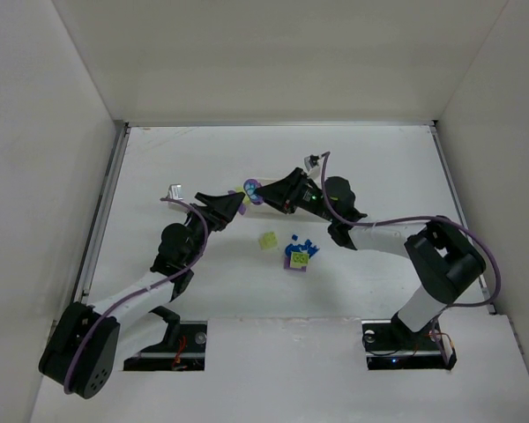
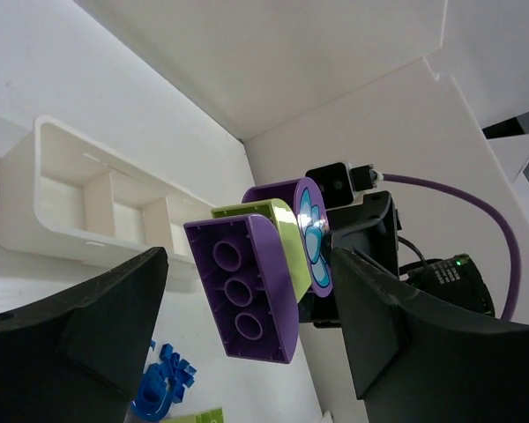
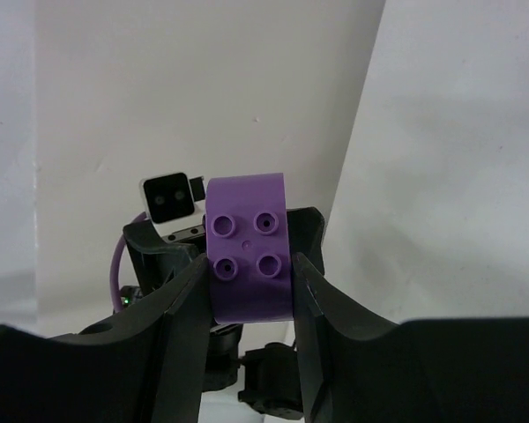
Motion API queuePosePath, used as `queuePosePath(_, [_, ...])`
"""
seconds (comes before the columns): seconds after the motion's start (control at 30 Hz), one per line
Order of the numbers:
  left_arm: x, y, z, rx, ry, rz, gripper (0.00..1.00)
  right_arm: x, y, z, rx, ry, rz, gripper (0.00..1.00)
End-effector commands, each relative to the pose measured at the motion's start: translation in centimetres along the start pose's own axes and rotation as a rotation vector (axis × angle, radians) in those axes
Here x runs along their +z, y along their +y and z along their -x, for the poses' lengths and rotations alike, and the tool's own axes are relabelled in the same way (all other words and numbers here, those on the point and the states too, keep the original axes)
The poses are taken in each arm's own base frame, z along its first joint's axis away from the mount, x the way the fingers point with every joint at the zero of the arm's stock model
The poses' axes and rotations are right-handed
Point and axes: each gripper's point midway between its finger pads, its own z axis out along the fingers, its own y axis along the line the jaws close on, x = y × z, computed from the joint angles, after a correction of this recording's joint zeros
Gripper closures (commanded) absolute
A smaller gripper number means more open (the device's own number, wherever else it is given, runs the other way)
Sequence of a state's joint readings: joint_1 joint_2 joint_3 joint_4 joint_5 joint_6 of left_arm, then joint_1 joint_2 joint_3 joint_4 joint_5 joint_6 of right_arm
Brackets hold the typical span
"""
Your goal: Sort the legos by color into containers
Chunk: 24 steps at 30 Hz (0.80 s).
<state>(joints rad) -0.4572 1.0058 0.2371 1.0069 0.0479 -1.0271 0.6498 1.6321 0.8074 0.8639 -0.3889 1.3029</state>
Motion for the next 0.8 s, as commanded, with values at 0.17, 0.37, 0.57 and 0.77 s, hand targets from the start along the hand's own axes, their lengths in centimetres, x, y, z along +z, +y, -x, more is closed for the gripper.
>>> queuePosePath(0.17, [0.7,-3.1,1.4,-0.006,-0.06,-0.113,0.4,0.4,2.8,-0.4,0.039,0.011,0.123,0.78])
queuePosePath(0.37, [0.7,-3.2,1.4,-0.011,-0.061,-0.118,0.6,0.5,2.1,-0.4,0.065,0.011,0.123,0.78])
queuePosePath(0.57, [0.2,-2.9,1.9,-0.01,-0.076,-0.116,0.75,0.0,0.7,0.0,0.07,-0.011,0.092,0.79])
queuePosePath(0.77, [-0.5,-2.5,1.7,-0.006,-0.065,-0.118,0.82,-1.1,0.0,1.6,0.061,-0.049,0.077,0.79])
